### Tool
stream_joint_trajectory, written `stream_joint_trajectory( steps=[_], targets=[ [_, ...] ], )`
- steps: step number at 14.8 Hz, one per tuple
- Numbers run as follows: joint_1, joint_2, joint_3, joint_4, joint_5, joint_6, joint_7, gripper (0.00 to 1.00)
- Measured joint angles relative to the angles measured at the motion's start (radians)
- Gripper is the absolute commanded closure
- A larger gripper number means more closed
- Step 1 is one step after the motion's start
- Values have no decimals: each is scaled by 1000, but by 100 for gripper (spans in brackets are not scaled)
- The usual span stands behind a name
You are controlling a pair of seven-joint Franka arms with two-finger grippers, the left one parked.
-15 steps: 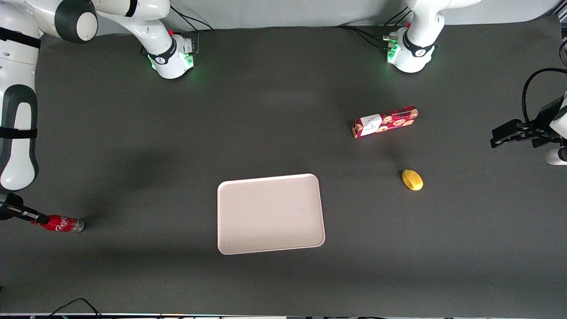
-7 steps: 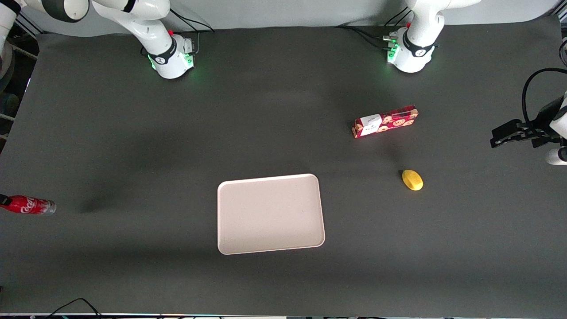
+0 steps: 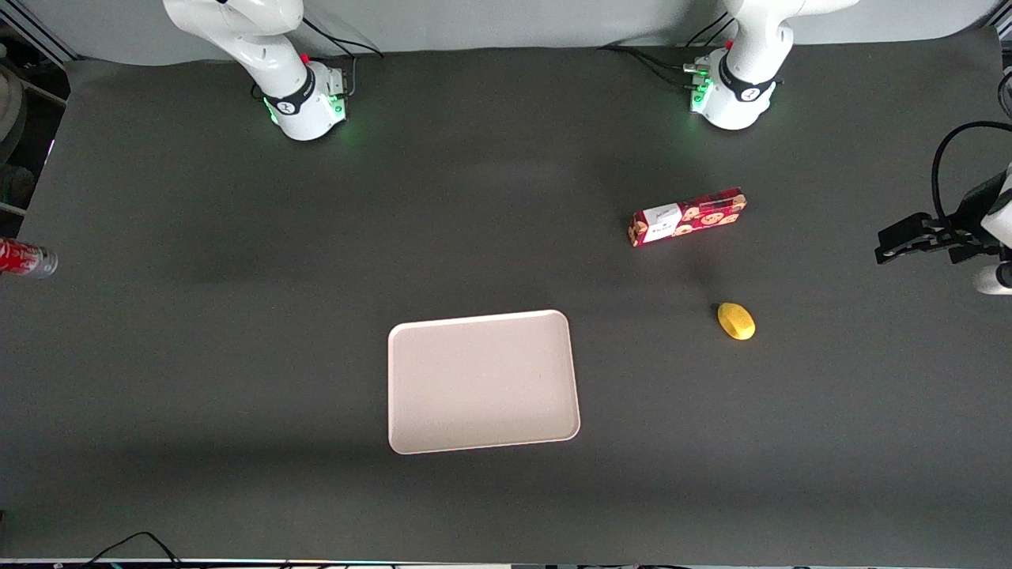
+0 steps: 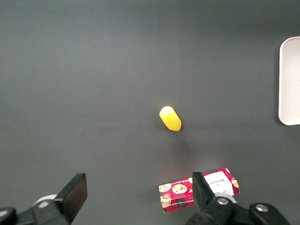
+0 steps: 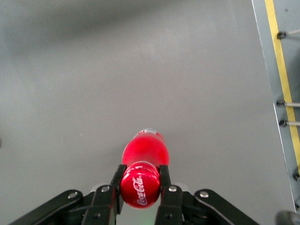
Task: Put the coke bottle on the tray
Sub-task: 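Lift the bottle by its cap with the right gripper, then carry the held bottle over the white tray with the right gripper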
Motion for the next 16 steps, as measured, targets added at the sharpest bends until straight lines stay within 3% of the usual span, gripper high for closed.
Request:
stream_joint_trajectory(
  steps=[3,5,9,12,16],
  targets=[
    [1,-65,31,-16,-11,-47,71,100],
    [4,-70,107,-41,-6,-46,190,100],
    [25,-64,265,-85,104,-8,437,100],
    [25,-65,373,-148,142,110,602,100],
    [27,-69,546,-345,145,412,836,100]
  ],
)
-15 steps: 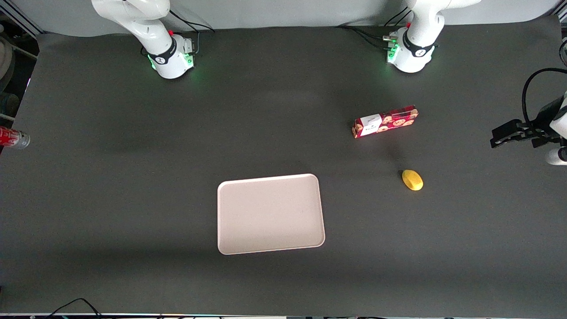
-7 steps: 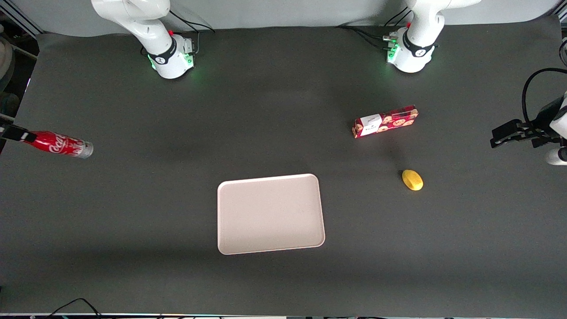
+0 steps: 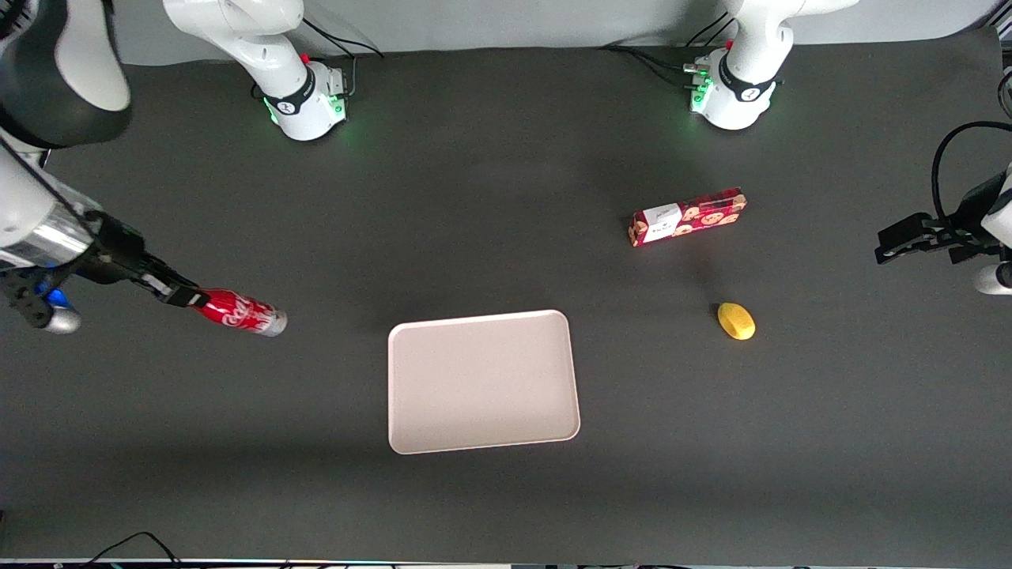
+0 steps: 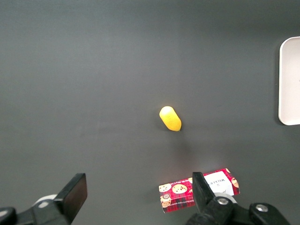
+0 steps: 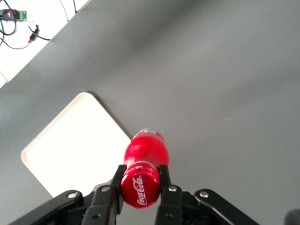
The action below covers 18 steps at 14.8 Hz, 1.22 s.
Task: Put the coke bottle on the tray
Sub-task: 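Carry the held bottle over the white tray with the right gripper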
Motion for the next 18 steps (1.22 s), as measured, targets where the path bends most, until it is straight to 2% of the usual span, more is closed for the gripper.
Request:
stream_joint_trajectory(
  steps=[5,6,9,11,18],
  targets=[
    [1,14,142,-161,-11,298,224,100],
    [2,29,167,-168,-41,337,285,100],
    [7,108,247,-170,-215,419,522,100],
    [18,168,280,-160,-303,439,644,100],
    [42,339,304,-61,-450,471,842,100]
  ],
)
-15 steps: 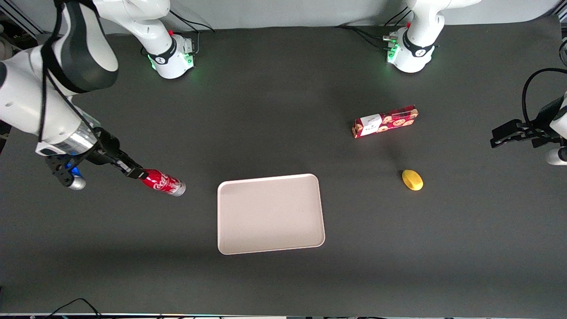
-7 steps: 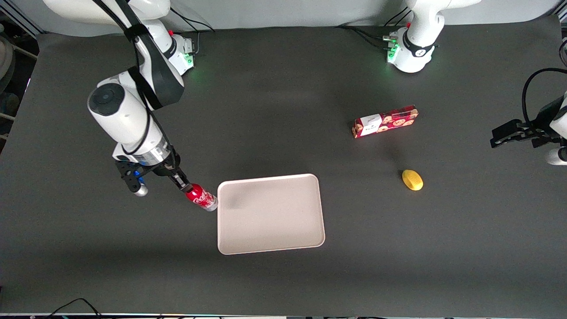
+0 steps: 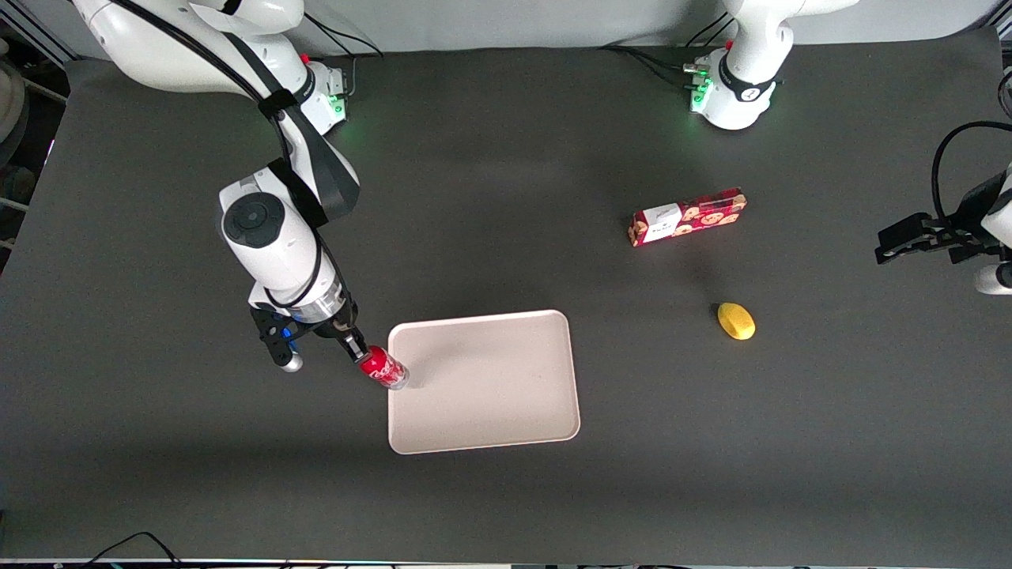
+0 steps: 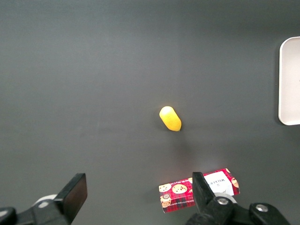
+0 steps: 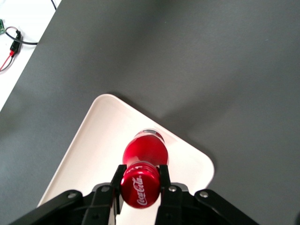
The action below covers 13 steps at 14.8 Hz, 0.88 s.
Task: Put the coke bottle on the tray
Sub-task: 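Carry the held bottle over the white tray with the right gripper, then lower the bottle onto the tray and open the right gripper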
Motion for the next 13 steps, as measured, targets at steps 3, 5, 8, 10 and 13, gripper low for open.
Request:
stream_joint_trajectory(
  steps=[3,5,8,10,13],
  targets=[
    [11,76,6,52,-92,16,115,100],
    [15,114,6,75,-113,18,138,100],
    [19,130,8,93,-115,22,140,100],
    [24,134,8,93,-116,35,141,79],
    [26,139,8,98,-116,36,145,23]
  ],
)
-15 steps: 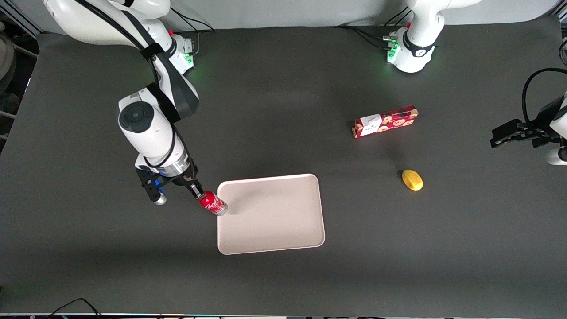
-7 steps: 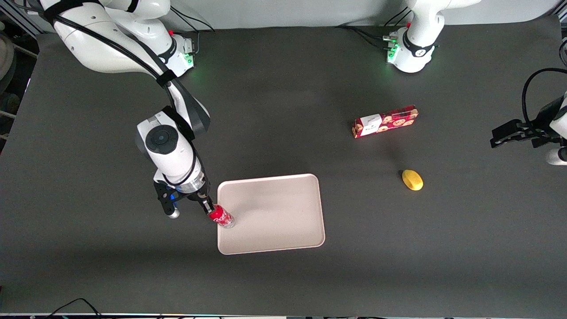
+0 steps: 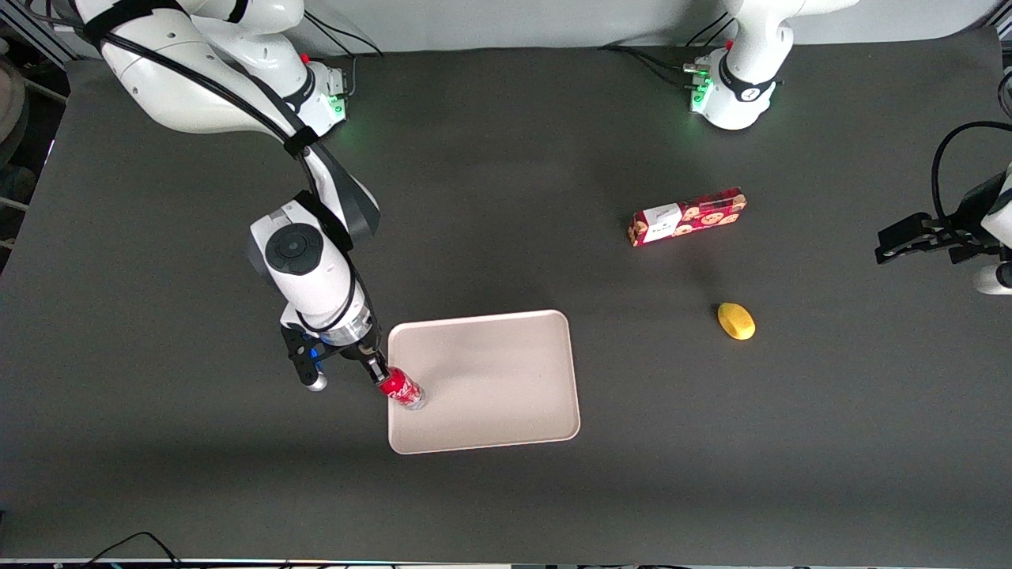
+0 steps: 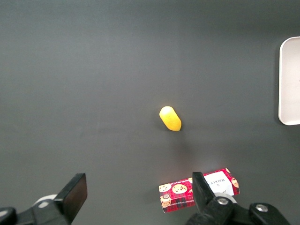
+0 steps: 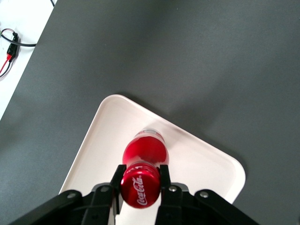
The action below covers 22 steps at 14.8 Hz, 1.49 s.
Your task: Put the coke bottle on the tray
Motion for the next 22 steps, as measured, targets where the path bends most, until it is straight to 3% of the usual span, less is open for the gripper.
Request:
stream_joint_trajectory(
  steps=[2,11,14,18,19,22],
  targets=[
    [0,7,0,14,0,2,2,0],
    [-1,36,-4,88,-3,-4,2,1],
    [-5,36,-12,139,-11,-76,-26,1],
    [-18,-2,-45,233,2,-299,-288,0],
    [-20,-31,-68,243,33,-349,-388,0],
    [-21,-154,-192,241,209,-496,-766,0]
  ],
)
